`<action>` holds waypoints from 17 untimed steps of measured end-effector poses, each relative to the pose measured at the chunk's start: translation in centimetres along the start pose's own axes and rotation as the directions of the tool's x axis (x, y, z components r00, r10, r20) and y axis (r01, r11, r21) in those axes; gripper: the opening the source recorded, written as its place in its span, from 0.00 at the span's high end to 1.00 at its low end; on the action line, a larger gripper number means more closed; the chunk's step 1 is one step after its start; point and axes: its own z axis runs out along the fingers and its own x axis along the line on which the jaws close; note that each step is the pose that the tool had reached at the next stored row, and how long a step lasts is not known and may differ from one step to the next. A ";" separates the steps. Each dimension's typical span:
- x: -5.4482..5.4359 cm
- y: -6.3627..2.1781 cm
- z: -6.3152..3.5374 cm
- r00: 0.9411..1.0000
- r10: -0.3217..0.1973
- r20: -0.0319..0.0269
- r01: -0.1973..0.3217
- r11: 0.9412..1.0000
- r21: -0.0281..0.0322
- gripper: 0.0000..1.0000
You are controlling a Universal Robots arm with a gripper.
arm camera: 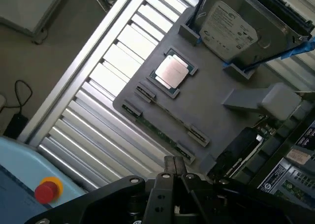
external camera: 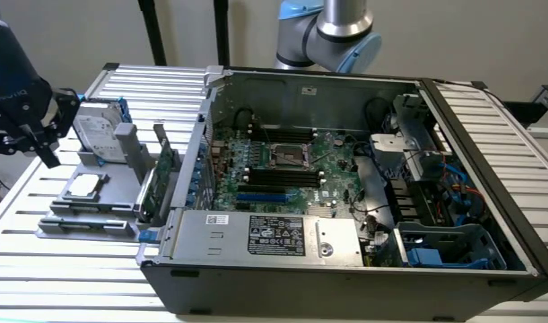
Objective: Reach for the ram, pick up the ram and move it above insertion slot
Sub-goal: 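Pick up the ram and move it above insertion slot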
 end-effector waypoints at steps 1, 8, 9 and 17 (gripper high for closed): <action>0.0 0.00 0.02 1.000 -0.018 0.000 0.018 1.000 0.000 0.89; 0.0 -0.01 0.15 0.990 -0.144 -0.004 0.144 0.990 0.000 0.89; 0.0 -0.01 0.17 0.987 -0.162 -0.005 0.162 0.987 0.000 0.89; 0.0 -0.01 0.31 0.953 -0.303 -0.009 0.303 0.953 -0.001 0.89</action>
